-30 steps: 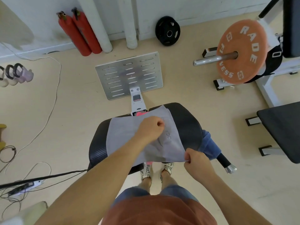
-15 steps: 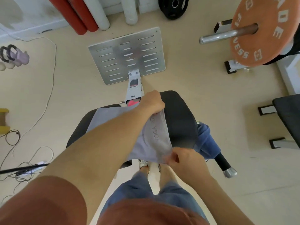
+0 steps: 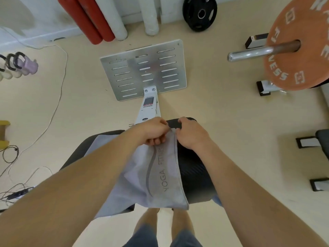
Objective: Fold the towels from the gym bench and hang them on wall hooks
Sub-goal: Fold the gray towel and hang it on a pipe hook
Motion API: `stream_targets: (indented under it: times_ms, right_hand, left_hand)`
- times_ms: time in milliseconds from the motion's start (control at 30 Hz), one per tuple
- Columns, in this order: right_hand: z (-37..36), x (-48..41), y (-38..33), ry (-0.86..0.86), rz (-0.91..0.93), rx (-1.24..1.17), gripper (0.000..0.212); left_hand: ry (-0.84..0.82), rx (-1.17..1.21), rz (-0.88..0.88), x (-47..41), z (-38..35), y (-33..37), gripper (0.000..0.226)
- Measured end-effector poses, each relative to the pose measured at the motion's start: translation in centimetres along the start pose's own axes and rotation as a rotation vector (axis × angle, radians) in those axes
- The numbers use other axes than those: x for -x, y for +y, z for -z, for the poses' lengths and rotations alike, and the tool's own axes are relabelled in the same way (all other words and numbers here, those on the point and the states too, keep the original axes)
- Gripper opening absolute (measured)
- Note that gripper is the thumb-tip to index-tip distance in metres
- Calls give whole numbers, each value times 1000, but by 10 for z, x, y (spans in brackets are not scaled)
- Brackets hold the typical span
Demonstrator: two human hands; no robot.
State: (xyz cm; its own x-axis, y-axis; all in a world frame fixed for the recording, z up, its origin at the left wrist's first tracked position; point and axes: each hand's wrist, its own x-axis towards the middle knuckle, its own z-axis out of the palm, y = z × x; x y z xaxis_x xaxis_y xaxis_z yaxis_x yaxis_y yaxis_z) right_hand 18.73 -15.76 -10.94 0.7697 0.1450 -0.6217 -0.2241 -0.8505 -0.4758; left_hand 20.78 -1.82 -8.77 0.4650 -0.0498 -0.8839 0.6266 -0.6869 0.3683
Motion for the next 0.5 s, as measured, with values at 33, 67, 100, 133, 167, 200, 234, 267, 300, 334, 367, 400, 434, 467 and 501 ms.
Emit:
stream_targets:
  times_ms: [33, 67, 100, 133, 167, 200, 234, 267, 300, 334, 367, 400, 434, 467, 501]
  right_hand:
    - [0, -10, 0, -31, 7, 37, 39]
    - [0, -17, 1, -55, 13, 77, 34]
    - [0, -23, 2, -66, 18, 101, 29]
    - [-1, -27, 3, -73, 14, 102, 24]
    - [-2, -30, 4, -78, 5, 84, 22]
    - [-2, -32, 4, -84, -2, 63, 23]
    - [-3, -33, 4, -88, -8, 50, 26]
    - [-2, -34, 4, -86, -14, 44, 32]
    - [-3, -34, 3, -80, -20, 47, 38]
    - [-4, -35, 3, -69, -29, 60, 41]
    - [-5, -36, 2, -55, -45, 80, 44]
    - [-6, -37, 1, -43, -67, 95, 45]
    - [-6, -38, 0, -36, -87, 102, 46]
    - [-6, -39, -1, -33, -101, 100, 43]
    - [-6, -40, -2, -32, -109, 90, 37]
  left_hand:
    - [30, -17, -40, -5, 0, -5, 17]
    - [73, -35, -82, -11, -2, -9, 16]
    - [126, -66, -134, -18, -4, -13, 15]
    - [181, -115, -187, -24, -6, -15, 11]
    - [225, -164, -231, -29, -6, -17, 9]
    - [255, -186, -265, -31, -4, -20, 10]
    - [275, -177, -296, -31, -2, -21, 11]
    - [285, -155, -324, -28, 1, -23, 11]
    - [293, -134, -351, -25, 5, -25, 12]
    - [300, -127, -371, -22, 9, -26, 13]
    - [301, -126, -391, -20, 12, -27, 14]
    - [293, -126, -406, -19, 14, -27, 14]
    - [275, -124, -418, -19, 16, -25, 14]
    - [247, -126, -424, -19, 16, -23, 14]
    - [219, -143, -429, -21, 16, -19, 13]
